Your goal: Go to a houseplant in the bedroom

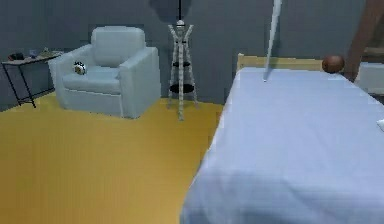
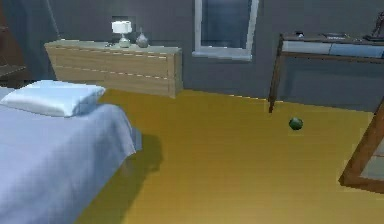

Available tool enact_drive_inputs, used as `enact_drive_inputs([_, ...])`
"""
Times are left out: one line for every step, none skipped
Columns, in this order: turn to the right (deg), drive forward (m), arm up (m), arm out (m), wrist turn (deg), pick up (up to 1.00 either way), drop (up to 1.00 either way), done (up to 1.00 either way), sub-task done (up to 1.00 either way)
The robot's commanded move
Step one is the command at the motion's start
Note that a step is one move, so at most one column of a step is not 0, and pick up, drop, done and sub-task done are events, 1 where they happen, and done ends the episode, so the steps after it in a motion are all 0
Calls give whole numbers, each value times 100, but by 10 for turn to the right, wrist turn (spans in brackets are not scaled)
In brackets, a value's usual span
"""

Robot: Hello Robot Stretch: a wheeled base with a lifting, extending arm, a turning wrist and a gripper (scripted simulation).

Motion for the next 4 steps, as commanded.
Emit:
enact_drive_inputs([90, 0, 0, 0, 0, 0, 0, 0, 0])
enact_drive_inputs([0, 30, 0, 0, 0, 0, 0, 0, 0])
enact_drive_inputs([-450, 0, 0, 0, 0, 0, 0, 0, 0])
enact_drive_inputs([-390, 0, 0, 0, 0, 0, 0, 0, 0])
